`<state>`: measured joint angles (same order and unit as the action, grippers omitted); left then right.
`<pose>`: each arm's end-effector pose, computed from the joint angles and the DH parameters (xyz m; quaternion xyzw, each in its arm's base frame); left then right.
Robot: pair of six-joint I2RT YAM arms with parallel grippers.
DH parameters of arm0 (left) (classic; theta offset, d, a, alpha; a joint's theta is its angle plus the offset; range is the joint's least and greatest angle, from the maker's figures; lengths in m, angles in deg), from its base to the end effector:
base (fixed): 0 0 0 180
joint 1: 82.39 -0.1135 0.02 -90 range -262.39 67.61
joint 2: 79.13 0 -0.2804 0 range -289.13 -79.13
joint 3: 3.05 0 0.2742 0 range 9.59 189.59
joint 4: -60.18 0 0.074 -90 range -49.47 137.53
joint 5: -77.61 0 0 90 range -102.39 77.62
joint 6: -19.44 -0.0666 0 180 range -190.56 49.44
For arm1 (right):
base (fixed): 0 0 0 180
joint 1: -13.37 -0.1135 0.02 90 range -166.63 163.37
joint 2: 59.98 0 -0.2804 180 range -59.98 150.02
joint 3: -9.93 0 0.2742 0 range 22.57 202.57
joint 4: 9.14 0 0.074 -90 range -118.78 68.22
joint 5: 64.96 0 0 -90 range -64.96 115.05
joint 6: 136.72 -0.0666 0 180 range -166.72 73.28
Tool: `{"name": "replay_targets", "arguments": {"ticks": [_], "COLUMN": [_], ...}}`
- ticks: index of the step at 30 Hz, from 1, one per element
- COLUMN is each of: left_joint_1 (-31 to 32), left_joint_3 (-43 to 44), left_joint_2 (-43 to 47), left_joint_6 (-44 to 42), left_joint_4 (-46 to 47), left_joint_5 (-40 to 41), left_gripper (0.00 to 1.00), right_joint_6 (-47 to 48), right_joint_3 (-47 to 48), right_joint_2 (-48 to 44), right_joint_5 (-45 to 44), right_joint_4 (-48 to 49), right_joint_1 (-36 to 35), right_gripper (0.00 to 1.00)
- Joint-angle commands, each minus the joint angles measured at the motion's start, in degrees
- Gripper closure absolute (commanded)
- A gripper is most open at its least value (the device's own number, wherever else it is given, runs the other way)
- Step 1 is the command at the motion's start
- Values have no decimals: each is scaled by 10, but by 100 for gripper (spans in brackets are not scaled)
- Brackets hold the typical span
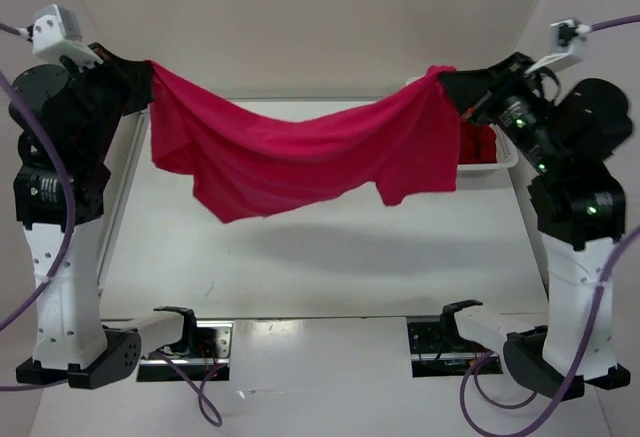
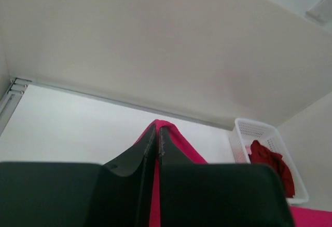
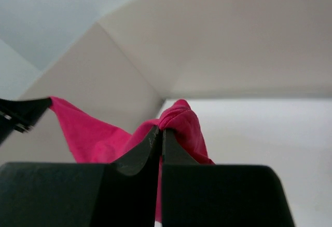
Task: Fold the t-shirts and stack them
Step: Flatten out the tshirt
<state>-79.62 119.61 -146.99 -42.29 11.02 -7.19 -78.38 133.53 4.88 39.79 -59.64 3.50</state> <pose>0.2121 -0.0042 0.6111 -0.1808 0.6468 -0.1687 0.7214 0.1746 0.0476 0.6216 0.0274 0.6557 0.3444 0.6713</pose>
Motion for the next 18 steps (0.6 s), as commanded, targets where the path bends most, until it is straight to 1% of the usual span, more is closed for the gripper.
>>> {"name": "replay_targets", "arguments": {"ticks": [1, 2, 3, 4, 5, 6, 7, 9, 10, 12, 13, 14, 15, 16, 18], "left_joint_1": [0, 0, 0, 0, 0, -6, -7, -7, -7, -7, -7, -7, -7, -7, -7], "left_joint_3": [-38, -51, -80, -104, -135, -227, -228, -214, -160, -90, -53, 14, 46, 68, 88], "left_joint_2": [-59, -78, -116, -133, -147, -211, -264, -328, -394, -455, -503, -522, -536, -552, -541], "left_joint_6": [-40, -40, -49, -55, -55, -39, -33, -27, -27, -27, -19, -14, -14, -9, -9], "left_joint_4": [16, 16, 16, 29, 49, 126, 148, 153, 144, 128, 109, 101, 92, 78, 72], "left_joint_5": [-45, -56, -81, -89, -96, -105, -113, -123, -131, -138, -138, -138, -138, -131, -117], "left_gripper": [91, 91, 91, 91, 91, 91, 91, 90, 90, 88, 83, 75, 66, 48, 29], "right_joint_6": [-9, -9, -18, -18, -18, -24, -24, -18, -18, -18, -18, -18, -18, -18, -31], "right_joint_3": [-133, -167, -201, -233, -289, -381, -397, -413, -413, -393, -378, -351, -338, -325, -285], "right_joint_2": [33, 33, 39, 39, 52, 75, 103, 143, 189, 244, 303, 327, 346, 375, 390], "right_joint_5": [33, 43, 49, 55, 61, 55, 55, 45, 27, 19, 11, -1, -8, -20, -33], "right_joint_4": [-7, 7, 43, 59, 74, 128, 139, 152, 161, 169, 169, 169, 163, 163, 149], "right_joint_1": [5, 12, 25, 30, 30, 30, 30, 30, 30, 30, 30, 30, 30, 30, 30], "right_gripper": [100, 100, 100, 100, 100, 100, 100, 100, 100, 100, 100, 100, 100, 100, 100]}}
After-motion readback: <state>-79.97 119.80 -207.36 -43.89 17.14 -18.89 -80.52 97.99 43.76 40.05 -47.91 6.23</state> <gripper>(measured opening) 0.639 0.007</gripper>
